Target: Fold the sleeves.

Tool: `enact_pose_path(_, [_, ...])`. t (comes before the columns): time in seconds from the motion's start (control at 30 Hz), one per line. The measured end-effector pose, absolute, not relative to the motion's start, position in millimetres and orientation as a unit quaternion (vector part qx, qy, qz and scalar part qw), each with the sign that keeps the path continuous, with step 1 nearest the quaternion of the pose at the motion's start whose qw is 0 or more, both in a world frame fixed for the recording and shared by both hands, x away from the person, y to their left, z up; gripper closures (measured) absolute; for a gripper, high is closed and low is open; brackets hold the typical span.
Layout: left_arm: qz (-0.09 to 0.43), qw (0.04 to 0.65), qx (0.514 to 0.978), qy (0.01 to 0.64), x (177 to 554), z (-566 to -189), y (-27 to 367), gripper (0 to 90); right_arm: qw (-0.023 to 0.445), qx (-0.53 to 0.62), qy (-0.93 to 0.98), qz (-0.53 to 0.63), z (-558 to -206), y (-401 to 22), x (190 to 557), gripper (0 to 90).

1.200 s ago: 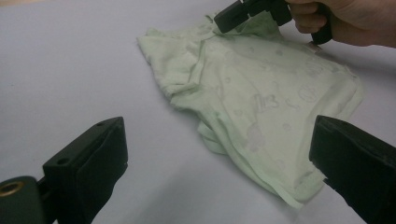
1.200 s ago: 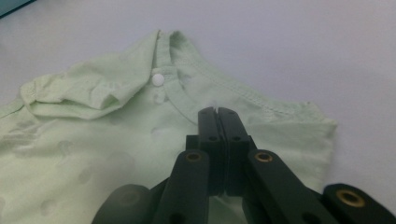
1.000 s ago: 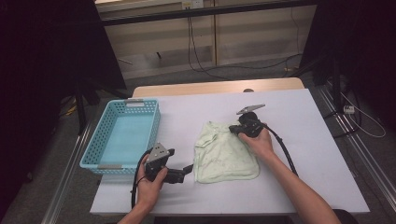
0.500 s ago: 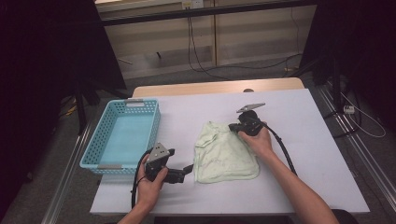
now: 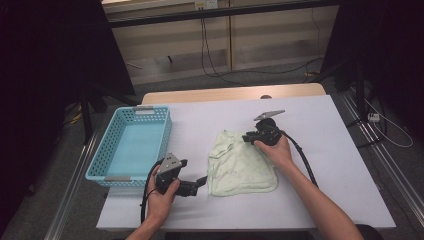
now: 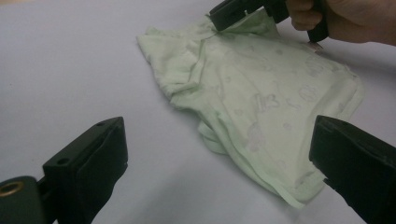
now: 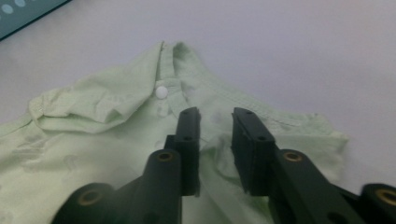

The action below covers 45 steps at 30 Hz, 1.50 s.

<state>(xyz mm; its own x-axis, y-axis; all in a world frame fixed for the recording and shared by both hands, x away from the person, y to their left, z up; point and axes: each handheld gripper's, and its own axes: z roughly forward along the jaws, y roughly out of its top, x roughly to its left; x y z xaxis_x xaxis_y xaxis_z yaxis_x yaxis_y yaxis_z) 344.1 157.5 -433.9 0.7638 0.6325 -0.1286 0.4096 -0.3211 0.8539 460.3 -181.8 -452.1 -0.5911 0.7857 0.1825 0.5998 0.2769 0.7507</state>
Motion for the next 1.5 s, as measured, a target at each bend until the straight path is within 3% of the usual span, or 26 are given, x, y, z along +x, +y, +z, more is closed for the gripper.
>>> enact_pose_path(0.07, [0.115,0.484,0.805,0.324,344.1,-433.9,157.6,4.7,0.111,0.439,0.786,0.420,-446.5,-186.8,458.8,65.9])
enact_pose_path(0.2, [0.114,0.483,0.805,0.324,344.1,-433.7,157.3,4.7,0.115,0.442,0.776,0.434,-435.6,-198.7,455.8,62.9])
enact_pose_path(0.43, [0.116,0.487,0.802,0.326,344.2,-433.5,158.2,4.7,0.126,0.438,0.781,0.427,-424.2,-218.4,441.6,62.5])
enact_pose_path(0.9, [0.114,0.484,0.804,0.324,344.2,-434.1,156.8,4.7,0.114,0.466,0.777,0.407,-448.1,-248.6,416.6,55.9])
enact_pose_path(1.2, [0.114,0.484,0.805,0.324,343.9,-433.9,157.1,4.7,0.105,0.439,0.790,0.415,-446.4,-239.3,412.1,73.8])
enact_pose_path(1.5, [0.113,0.485,0.805,0.324,344.0,-434.1,156.8,4.7,0.104,0.414,0.806,0.410,-446.4,-228.4,403.3,73.7])
